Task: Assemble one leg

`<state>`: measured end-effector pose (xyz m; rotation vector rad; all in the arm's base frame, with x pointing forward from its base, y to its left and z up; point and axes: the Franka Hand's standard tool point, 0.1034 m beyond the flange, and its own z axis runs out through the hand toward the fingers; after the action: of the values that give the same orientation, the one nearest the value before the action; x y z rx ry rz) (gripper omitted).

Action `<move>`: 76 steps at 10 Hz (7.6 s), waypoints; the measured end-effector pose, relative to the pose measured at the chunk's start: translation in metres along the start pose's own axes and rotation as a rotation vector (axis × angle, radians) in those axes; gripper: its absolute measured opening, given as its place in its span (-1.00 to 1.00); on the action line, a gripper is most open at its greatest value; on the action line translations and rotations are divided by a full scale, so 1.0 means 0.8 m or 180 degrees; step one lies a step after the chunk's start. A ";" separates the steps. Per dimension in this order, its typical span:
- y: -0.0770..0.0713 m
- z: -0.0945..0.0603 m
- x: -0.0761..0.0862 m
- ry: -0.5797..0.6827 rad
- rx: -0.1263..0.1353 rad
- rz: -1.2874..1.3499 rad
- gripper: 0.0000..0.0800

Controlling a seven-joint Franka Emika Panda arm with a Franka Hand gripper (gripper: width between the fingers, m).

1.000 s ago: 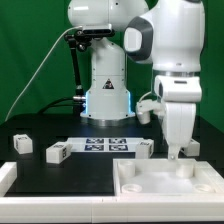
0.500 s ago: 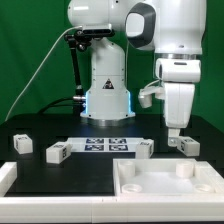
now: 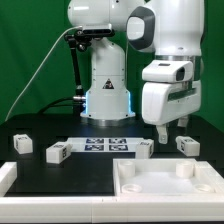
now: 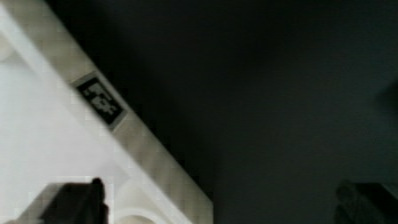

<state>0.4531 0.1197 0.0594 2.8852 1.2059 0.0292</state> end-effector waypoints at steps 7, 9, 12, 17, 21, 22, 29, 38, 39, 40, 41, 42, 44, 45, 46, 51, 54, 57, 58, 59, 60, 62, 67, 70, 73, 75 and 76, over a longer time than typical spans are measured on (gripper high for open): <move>-0.076 0.011 0.018 -0.0023 0.0155 0.1809 0.62; -0.076 0.010 0.018 -0.0070 0.0155 0.1795 0.62; -0.081 0.012 0.007 -0.0608 0.0216 0.1830 0.62; -0.089 0.023 -0.002 -0.1935 0.0511 0.1842 0.62; -0.110 0.045 -0.002 -0.2645 0.0779 0.1908 0.62; -0.114 0.048 -0.002 -0.2636 0.0779 0.1905 0.62; -0.124 0.062 -0.014 -0.2726 0.0789 0.1875 0.55; -0.121 0.059 -0.014 -0.2735 0.0799 0.1843 -0.27; -0.109 0.036 -0.009 -0.2713 0.0814 0.1797 -0.27; -0.094 0.012 -0.006 -0.2650 0.0836 0.1762 -0.27; -0.082 -0.010 -0.007 -0.2650 0.0859 0.1740 -0.27; -0.070 -0.031 -0.006 -0.2684 0.0874 0.1739 -0.27; -0.059 -0.041 0.000 -0.2619 0.0859 0.1778 -0.27; -0.055 -0.036 0.008 -0.2453 0.0823 0.1799 -0.27; -0.050 -0.035 0.018 -0.2068 0.0722 0.1849 -0.27; -0.009 -0.075 0.046 -0.0930 0.0356 0.1748 -0.26; -0.001 -0.085 0.065 -0.0039 0.0026 0.1736 -0.26; -0.003 -0.075 0.076 0.0927 -0.0076 0.1618 -0.26; 0.006 -0.068 0.086 0.1280 -0.0125 0.1542 -0.26; 0.014 -0.068 0.096 0.1492 -0.0160 0.1539 -0.26; 0.013 -0.066 0.094 0.1472 -0.0156 0.1550 -0.26; 0.014 -0.066 0.094 0.1469 -0.0159 0.1544 -0.26; 0.107 -0.058 0.115 0.1524 -0.0386 0.1243 -0.26; 0.110 -0.057 0.118 0.1507 -0.0378 0.1245 -0.26; 0.119 -0.047 0.121 0.1470 -0.0382 0.1196 -0.26; 0.137 -0.046 0.145 0.1442 -0.0363 0.1195 -0.26; 0.141 -0.045 0.149 0.1451 -0.0368 0.1184 -0.26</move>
Offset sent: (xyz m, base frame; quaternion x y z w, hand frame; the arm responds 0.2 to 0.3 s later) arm -0.0302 0.0328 -0.0097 -0.0150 0.0105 0.2174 0.9759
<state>0.6166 0.1256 0.0989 3.0392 0.6417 0.7659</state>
